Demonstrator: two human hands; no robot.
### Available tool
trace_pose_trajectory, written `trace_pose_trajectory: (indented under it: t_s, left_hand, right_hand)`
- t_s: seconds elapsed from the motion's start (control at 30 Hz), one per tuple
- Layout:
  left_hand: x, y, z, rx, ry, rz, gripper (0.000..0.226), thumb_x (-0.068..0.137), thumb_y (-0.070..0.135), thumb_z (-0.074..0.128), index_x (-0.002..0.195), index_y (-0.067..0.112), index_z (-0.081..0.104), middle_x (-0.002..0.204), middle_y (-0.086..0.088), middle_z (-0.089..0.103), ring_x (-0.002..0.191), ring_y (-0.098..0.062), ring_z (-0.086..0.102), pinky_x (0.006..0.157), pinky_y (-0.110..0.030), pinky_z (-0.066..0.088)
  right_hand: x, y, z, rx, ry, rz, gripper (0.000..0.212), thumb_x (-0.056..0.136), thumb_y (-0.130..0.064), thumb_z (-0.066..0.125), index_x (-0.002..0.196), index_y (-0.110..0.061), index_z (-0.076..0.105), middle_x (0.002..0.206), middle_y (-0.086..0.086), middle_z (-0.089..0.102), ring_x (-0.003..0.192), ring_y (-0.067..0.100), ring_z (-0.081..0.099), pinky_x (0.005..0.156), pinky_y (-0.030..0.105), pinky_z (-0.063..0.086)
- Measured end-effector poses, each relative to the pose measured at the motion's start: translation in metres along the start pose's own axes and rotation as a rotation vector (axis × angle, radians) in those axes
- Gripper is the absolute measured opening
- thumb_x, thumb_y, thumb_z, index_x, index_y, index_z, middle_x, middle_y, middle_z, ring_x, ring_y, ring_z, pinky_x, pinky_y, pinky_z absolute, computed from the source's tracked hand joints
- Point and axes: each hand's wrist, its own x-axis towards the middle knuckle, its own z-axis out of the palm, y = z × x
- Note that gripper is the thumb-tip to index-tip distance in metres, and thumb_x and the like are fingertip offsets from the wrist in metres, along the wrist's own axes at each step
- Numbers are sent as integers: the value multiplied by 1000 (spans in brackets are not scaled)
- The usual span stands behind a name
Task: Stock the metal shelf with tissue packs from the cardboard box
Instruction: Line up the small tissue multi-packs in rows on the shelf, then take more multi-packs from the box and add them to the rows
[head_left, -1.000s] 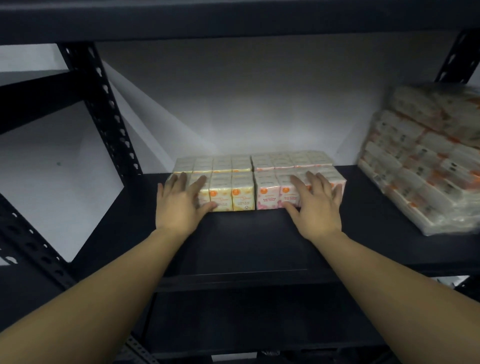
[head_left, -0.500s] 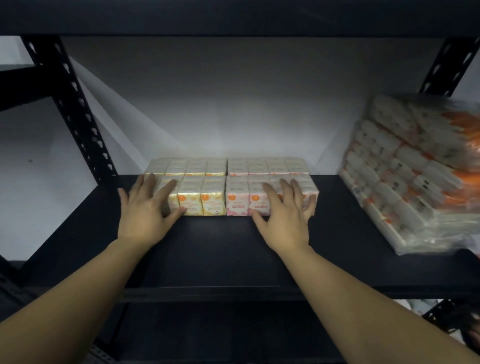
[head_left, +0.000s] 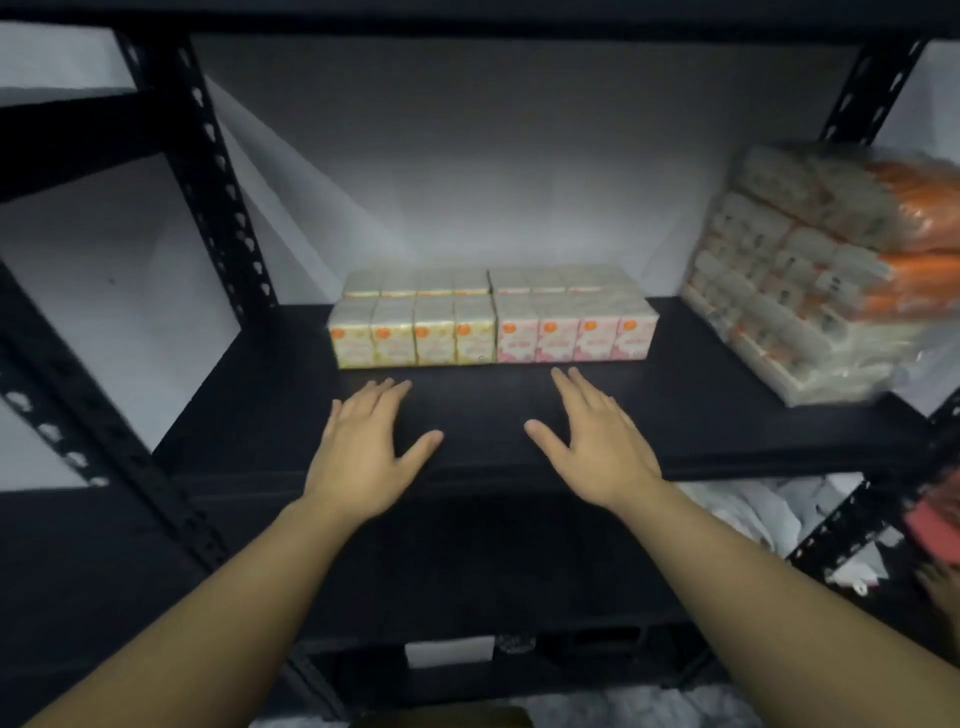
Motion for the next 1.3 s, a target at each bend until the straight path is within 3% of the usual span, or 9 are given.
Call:
trace_pose_trajectory:
  t_s: [0.2,0.4,0.5,0.67,0.87,0.97,1.03,1.17,1.3]
  left_hand:
    - [-67,-27,-10,101,-123,143,77,100,64,47,164,27,25,172,1,18,160,-18,8,129,-45,-7]
    - [-143,-49,19,-105,-100,186,68,97,42,66,158,25,41,170,0,26,159,-19,15,130,-47,6]
    - [-183,-75,51,-153,-227,97,65,97,40,67,156,23,45,165,-2,35,154,-22,27,127,-46,23]
    - [-258,-120,121,-198,-348,-129,56,92,39,68,144,18,57,136,-3,54,127,-24,49,106,-46,48]
    - [-373,-174,250,-243,-522,-424,42,92,41,67,131,26,63,126,2,61,119,-19,55,87,-22,38]
    - [-428,-200,323,-259,-592,-584,58,83,62,55,133,33,60,128,8,62,119,-14,57,93,-32,48]
    - [-455,-217,367,-280,-602,-678,66,81,68,50,135,32,60,129,9,61,122,-13,55,97,-34,49]
    - [-484,-251,444,-282,-635,-793,59,87,49,67,138,24,55,132,0,57,125,-21,50,98,-36,45]
    - [-489,-279,511,-282,-667,-886,66,89,33,77,144,14,45,139,-12,49,133,-31,45,110,-43,42]
  right_hand:
    - [-74,-47,23,5,0,10,70,103,-63,40,162,-25,33,172,-2,20,160,15,9,130,43,-3]
    - [-144,-71,61,83,84,31,54,99,-45,64,147,-22,57,162,0,42,150,20,34,123,47,27]
    - [-172,-66,99,114,-49,79,51,99,-44,65,144,-22,59,153,-1,52,142,22,43,115,46,38]
    - [-225,-43,196,192,-315,223,42,97,-42,69,132,-18,66,131,3,63,123,26,54,101,43,49]
    - [-304,-6,343,279,-575,361,43,96,-46,70,130,-20,68,118,-1,69,111,18,63,85,20,40]
    - [-340,18,425,301,-683,391,56,93,-60,65,135,-23,66,121,-3,67,117,19,62,91,26,46]
    - [-359,35,480,321,-736,422,56,92,-57,69,136,-22,67,122,-3,69,117,18,63,91,24,45]
    - [-378,73,576,311,-801,382,53,92,-59,69,137,-30,64,120,-17,67,108,1,60,83,10,41]
    - [-379,103,653,312,-926,375,53,86,-49,79,135,-34,63,123,-16,63,113,7,59,95,28,49]
